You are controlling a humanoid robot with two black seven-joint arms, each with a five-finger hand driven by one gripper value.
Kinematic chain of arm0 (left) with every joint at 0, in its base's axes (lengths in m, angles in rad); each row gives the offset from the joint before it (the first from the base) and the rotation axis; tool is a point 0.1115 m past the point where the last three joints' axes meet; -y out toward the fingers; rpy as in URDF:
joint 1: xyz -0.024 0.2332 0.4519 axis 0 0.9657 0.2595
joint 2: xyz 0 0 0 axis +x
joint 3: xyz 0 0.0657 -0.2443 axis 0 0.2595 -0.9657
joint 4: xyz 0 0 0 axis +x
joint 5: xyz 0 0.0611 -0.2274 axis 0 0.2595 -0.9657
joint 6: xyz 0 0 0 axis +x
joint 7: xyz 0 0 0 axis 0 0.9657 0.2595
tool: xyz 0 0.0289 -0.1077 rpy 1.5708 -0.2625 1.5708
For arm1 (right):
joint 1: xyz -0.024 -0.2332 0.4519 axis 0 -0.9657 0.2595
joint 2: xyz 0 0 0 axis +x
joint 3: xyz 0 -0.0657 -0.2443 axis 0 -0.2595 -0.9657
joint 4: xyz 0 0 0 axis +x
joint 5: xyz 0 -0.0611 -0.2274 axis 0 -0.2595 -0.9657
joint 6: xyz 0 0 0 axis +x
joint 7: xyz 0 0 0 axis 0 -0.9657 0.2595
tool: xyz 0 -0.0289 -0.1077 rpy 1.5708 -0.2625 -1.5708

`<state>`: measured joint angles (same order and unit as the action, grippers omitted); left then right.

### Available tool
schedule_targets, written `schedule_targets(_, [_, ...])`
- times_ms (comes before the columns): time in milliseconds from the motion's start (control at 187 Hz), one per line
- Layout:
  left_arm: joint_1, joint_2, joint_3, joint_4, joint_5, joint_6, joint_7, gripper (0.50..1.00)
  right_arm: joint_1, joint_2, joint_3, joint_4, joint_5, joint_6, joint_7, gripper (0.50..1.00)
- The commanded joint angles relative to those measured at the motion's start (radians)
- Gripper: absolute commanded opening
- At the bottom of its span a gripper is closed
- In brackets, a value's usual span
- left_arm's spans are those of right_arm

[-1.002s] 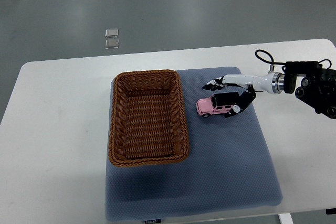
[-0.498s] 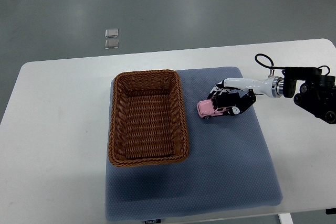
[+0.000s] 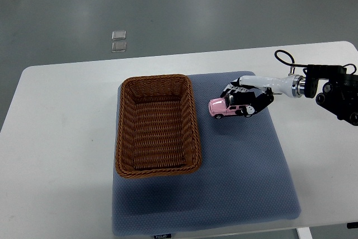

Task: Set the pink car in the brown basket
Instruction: 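Lift the pink car with the right hand and carry it over the basket, then lower the car into the wicker basket and open the right hand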

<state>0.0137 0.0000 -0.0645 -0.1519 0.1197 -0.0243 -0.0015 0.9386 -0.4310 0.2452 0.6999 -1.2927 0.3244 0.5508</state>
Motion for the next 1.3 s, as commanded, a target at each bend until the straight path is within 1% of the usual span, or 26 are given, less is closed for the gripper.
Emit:
schedule_targets(0, [0.0, 0.0, 0.0, 0.0, 0.0, 0.0, 0.0, 1.0, 0.017, -0.005, 0.011, 0.001, 0.042, 0.007, 0.001, 0.5])
schedule_targets(91, [0.0, 0.0, 0.0, 0.0, 0.0, 0.0, 0.0, 1.0, 0.049, -0.006, 0.016, 0.001, 0.076, 0.028, 0.003, 0.5])
schedule_targets(193, [0.0, 0.0, 0.0, 0.0, 0.0, 0.001, 0.0, 1.0, 0.069, -0.009, 0.04, 0.001, 0.113, 0.051, 0.034, 0.5])
schedule_targets(295, [0.0, 0.0, 0.0, 0.0, 0.0, 0.0, 0.0, 1.0, 0.092, 0.003, 0.051, 0.003, 0.116, 0.065, 0.043, 0.5])
schedule_targets(729, [0.0, 0.0, 0.0, 0.0, 0.0, 0.001, 0.0, 1.0, 0.16, 0.133, 0.049, 0.004, 0.102, 0.053, 0.031, 0.5])
schedule_targets(830, [0.0, 0.0, 0.0, 0.0, 0.0, 0.0, 0.0, 1.0, 0.167, 0.176, 0.029, 0.003, 0.098, 0.025, 0.029, 0.5])
schedule_targets(1018, [0.0, 0.0, 0.0, 0.0, 0.0, 0.0, 0.0, 1.0, 0.166, 0.215, 0.005, 0.0, 0.079, 0.019, 0.031, 0.5])
schedule_targets(1296, [0.0, 0.0, 0.0, 0.0, 0.0, 0.0, 0.0, 1.0, 0.154, 0.233, -0.037, -0.007, 0.07, 0.019, 0.031, 0.5])
